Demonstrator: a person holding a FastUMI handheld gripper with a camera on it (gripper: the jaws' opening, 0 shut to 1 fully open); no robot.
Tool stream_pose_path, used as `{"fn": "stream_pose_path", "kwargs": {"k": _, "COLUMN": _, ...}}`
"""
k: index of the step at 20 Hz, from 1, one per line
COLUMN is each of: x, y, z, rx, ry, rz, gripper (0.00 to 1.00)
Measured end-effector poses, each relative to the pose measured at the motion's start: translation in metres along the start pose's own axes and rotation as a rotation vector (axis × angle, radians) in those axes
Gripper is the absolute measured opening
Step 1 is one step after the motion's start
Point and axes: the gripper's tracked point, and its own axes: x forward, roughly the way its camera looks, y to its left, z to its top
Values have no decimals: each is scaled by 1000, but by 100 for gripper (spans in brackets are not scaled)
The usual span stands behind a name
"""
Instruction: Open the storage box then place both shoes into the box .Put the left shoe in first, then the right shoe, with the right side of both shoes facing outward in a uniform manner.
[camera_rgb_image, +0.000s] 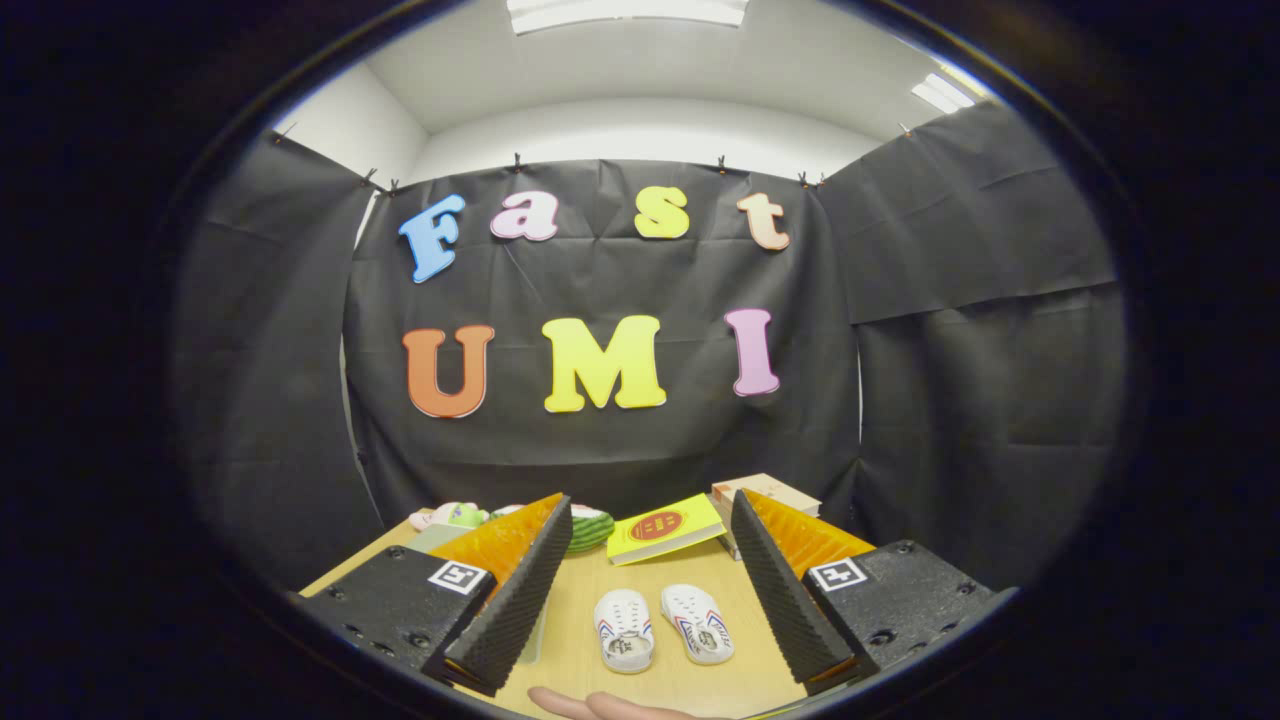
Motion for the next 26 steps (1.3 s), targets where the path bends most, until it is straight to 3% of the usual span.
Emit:
{"fn": "stream_pose_path", "kwargs": {"k": 5, "x": 12, "y": 1, "z": -9, "rx": 7, "ry": 25, "rz": 9, "gripper": 100}}
{"fn": "stream_pose_path", "kwargs": {"k": 9, "x": 37, "y": 17, "z": -34, "rx": 53, "ry": 128, "rz": 106, "gripper": 100}}
{"fn": "stream_pose_path", "kwargs": {"k": 12, "x": 70, "y": 15, "z": -57, "rx": 59, "ry": 203, "rz": 111, "gripper": 100}}
{"fn": "stream_pose_path", "kwargs": {"k": 16, "x": 111, "y": 43, "z": -102, "rx": 167, "ry": 404, "rz": 285, "gripper": 100}}
{"fn": "stream_pose_path", "kwargs": {"k": 26, "x": 213, "y": 105, "z": -210, "rx": 498, "ry": 908, "rz": 597, "gripper": 98}}
